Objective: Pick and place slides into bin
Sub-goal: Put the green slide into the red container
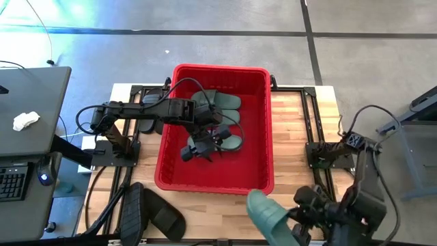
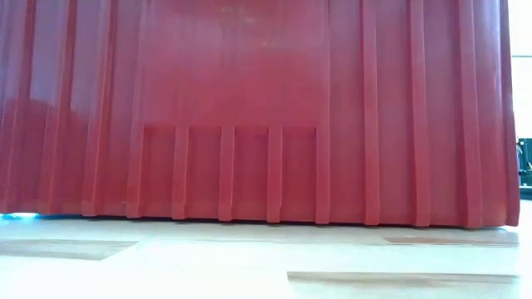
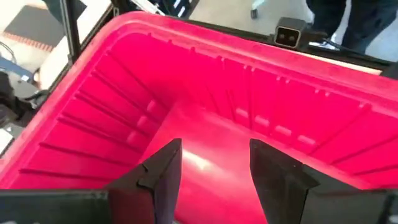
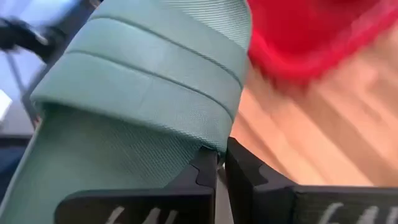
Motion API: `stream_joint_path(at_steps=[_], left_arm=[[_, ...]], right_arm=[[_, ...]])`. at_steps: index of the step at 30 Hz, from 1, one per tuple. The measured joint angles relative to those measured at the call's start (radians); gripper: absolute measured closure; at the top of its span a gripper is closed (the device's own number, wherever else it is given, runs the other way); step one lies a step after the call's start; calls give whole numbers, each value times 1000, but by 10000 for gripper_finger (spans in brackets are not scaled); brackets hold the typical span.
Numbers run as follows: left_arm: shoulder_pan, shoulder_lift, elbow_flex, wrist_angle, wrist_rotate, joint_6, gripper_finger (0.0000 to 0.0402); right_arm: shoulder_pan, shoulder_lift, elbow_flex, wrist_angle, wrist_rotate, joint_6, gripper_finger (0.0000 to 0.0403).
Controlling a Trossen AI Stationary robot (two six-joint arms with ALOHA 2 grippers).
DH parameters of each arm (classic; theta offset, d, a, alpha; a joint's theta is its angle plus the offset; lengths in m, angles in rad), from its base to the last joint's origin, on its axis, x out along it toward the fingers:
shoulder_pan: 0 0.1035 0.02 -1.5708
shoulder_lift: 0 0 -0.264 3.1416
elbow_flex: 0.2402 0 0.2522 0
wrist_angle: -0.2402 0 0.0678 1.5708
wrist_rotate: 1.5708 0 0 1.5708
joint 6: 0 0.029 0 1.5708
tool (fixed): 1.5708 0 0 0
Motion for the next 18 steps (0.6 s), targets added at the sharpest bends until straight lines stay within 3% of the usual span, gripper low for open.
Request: stream_joint_path(at_steps=[5, 13, 18], left_arm=[[-4, -32, 3, -11, -128, 11, 247], [-18, -145, 3, -122, -452, 80, 300], [-3, -199, 3, -223, -462, -67, 320]], right_arm=[[-60, -1, 80, 1, 74, -185, 403], [-245, -2, 122, 1, 84, -522, 403], [-378, -2, 123, 1, 101, -746, 403]])
